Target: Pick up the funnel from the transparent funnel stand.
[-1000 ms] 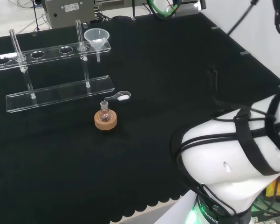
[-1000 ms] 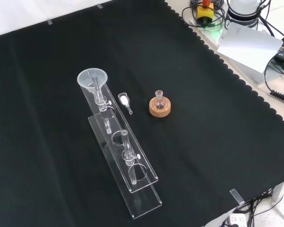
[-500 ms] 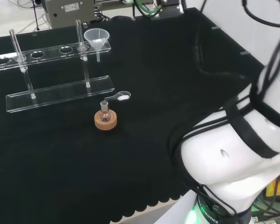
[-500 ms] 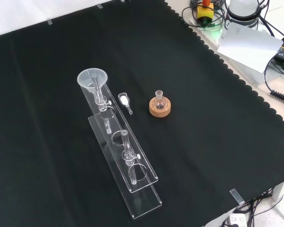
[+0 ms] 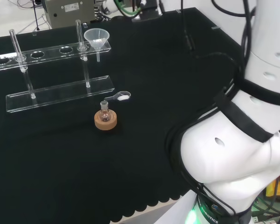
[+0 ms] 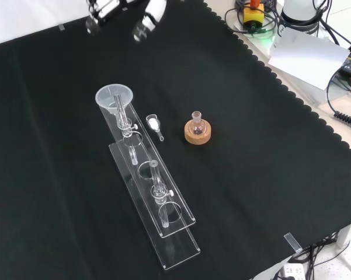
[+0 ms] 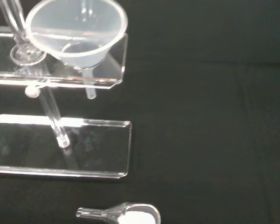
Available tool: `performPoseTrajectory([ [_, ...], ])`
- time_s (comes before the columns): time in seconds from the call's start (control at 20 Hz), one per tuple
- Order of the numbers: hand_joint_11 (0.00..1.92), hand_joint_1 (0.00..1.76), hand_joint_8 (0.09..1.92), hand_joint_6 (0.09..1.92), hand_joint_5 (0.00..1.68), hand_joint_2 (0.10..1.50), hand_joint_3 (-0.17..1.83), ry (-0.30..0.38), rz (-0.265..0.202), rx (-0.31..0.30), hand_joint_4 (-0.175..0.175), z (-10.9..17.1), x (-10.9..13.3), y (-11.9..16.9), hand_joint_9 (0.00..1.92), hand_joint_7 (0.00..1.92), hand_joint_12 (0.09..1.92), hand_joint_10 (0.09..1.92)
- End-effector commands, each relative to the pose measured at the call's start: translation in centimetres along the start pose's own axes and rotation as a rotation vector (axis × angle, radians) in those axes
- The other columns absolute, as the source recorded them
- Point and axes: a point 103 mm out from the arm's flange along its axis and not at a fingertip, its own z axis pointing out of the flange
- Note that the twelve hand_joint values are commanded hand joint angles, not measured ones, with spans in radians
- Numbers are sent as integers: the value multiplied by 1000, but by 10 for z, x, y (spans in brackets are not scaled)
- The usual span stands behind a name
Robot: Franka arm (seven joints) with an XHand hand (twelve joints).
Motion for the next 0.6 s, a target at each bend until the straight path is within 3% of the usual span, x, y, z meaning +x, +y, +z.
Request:
performPoseTrajectory([
  [0.05, 90, 407, 603, 87, 221, 964, 256, -43, -75, 113, 10, 43, 34, 66, 290, 94, 1457, 700],
  [0.15, 132, 466, 640, 87, 211, 900, 274, -48, -80, 147, 12, 49, 36, 73, 288, 61, 1473, 721],
  [0.2, 142, 485, 652, 87, 199, 876, 285, -80, -103, 165, 12, 51, 40, 77, 280, 42, 1479, 728],
  [0.25, 148, 498, 659, 87, 186, 852, 306, -94, -68, 180, 11, 54, 41, 81, 268, 23, 1483, 741],
  [0.35, 156, 515, 631, 87, 157, 812, 343, -92, -61, 207, 4, 59, 45, 87, 241, 5, 1491, 764],
  [0.6, 179, 533, 408, 87, 92, 737, 401, -100, -85, 262, 0, 63, 49, 101, 130, 0, 1517, 816],
])
